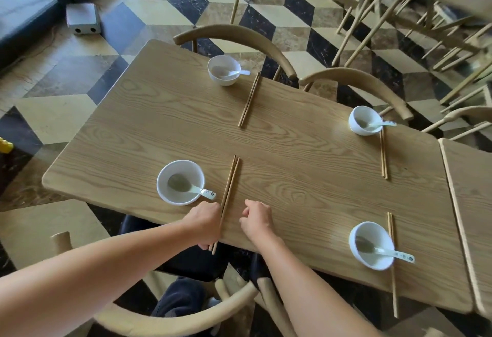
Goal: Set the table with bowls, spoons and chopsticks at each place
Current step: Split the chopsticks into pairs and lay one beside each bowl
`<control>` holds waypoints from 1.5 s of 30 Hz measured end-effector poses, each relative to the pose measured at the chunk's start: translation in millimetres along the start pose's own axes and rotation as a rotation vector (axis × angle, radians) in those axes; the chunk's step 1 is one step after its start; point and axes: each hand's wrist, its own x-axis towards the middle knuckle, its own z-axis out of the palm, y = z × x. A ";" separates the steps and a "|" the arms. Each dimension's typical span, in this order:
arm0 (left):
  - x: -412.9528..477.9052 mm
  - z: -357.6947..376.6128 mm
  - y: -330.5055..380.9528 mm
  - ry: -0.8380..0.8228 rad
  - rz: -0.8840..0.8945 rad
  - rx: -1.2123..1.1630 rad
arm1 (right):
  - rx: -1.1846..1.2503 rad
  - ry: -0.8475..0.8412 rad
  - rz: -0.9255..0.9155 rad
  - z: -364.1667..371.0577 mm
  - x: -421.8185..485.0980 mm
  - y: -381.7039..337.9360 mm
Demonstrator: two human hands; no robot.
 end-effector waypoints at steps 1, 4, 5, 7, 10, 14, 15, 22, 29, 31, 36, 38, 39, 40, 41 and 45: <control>1.3 -10.2 4.6 -0.028 0.020 0.006 | 0.020 0.030 0.022 -9.1 3.0 -0.4; 15.8 -55.3 15.3 0.036 0.104 -0.129 | 0.138 0.094 0.092 -38.8 20.6 -9.8; 22.8 -68.0 16.4 0.114 0.132 -0.152 | 0.138 0.095 0.090 -48.1 27.8 -13.7; 40.7 -95.8 17.0 0.265 0.177 -0.141 | 0.115 0.077 0.052 -63.7 48.7 -22.8; 92.6 -131.0 10.6 0.402 0.205 -0.178 | 0.131 0.146 0.023 -78.5 92.9 -40.3; 163.4 -159.1 6.5 0.485 0.222 -0.259 | 0.221 0.197 0.020 -87.4 161.9 -65.1; 179.4 -162.7 7.7 0.503 0.227 -0.280 | 0.225 0.200 0.022 -89.3 178.4 -69.8; 254.8 -181.2 20.8 0.528 0.308 -0.312 | 0.111 0.272 -0.029 -97.4 262.6 -85.0; 269.7 -189.3 31.1 0.504 0.360 -0.209 | -0.007 0.249 -0.121 -100.1 285.2 -88.6; 270.0 -188.8 30.9 0.502 0.363 -0.204 | -0.023 0.229 -0.122 -99.8 286.5 -87.1; 268.8 -187.8 32.3 0.504 0.396 -0.173 | 0.061 0.219 -0.092 -97.3 285.3 -87.1; 269.3 -187.2 33.1 0.499 0.391 -0.172 | 0.097 0.232 -0.072 -95.8 284.8 -87.4; 269.9 -186.6 33.1 0.497 0.388 -0.171 | 0.120 0.241 -0.063 -95.2 284.6 -87.4; 270.1 -186.5 32.9 0.496 0.387 -0.171 | 0.145 0.249 -0.053 -94.6 284.3 -87.6; 270.7 -186.4 32.6 0.496 0.386 -0.171 | 0.167 0.254 -0.045 -93.5 284.5 -87.4; 274.5 -185.0 32.9 0.498 0.375 -0.174 | 0.167 0.260 -0.057 -90.3 284.6 -85.3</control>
